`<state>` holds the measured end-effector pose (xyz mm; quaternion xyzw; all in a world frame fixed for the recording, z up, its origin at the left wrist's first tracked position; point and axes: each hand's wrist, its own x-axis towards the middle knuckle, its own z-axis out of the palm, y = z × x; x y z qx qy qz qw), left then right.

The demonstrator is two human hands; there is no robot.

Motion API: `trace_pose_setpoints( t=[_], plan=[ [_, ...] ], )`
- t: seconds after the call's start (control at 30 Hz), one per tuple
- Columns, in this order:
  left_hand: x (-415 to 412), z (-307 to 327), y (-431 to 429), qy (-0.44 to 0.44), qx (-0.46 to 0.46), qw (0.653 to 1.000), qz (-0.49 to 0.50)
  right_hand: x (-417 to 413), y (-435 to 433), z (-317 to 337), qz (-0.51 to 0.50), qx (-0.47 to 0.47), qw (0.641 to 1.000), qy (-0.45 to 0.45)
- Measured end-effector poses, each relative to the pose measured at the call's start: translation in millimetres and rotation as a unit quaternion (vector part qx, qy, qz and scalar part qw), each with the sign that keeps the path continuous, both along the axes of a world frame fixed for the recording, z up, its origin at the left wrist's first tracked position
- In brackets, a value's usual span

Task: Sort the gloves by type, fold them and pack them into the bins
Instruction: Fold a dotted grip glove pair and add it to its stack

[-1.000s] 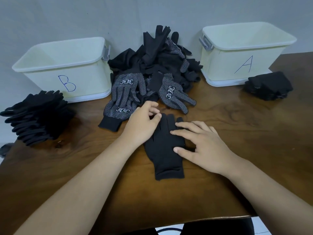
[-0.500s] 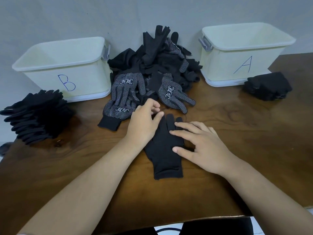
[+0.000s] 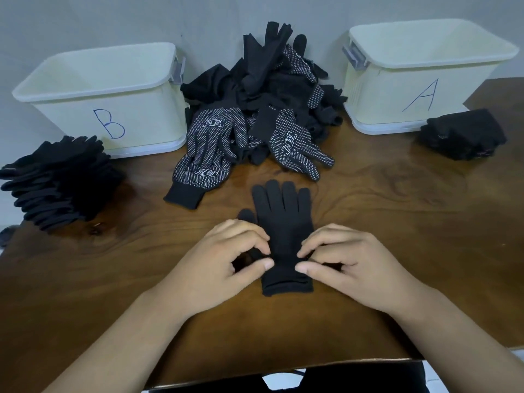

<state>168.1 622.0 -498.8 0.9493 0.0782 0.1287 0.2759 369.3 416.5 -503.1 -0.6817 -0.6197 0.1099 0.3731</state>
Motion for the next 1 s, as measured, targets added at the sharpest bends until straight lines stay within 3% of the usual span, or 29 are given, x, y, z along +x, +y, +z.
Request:
trace_pose_setpoints(
  t=[0.2, 0.43, 0.83, 1.0],
  plan=[
    [0, 0, -4, 0.023, 0.006, 1.000, 0.017, -1, 1, 2, -0.004, -0.026, 0.999, -0.045],
    [-3, 1, -4, 0.054, 0.041, 0.998, -0.017, -2, -5, 5, 0.121, -0.019, 0.980, -0.159],
    [-5, 8, -6, 0.003, 0.009, 0.999, -0.034, -21, 1, 7, 0.081, -0.014, 0.978, -0.190],
    [-9, 9, -6, 0.032, 0.029, 0.996, -0.074, -22, 3, 7, 0.078, 0.007, 0.977, -0.198]
  ],
)
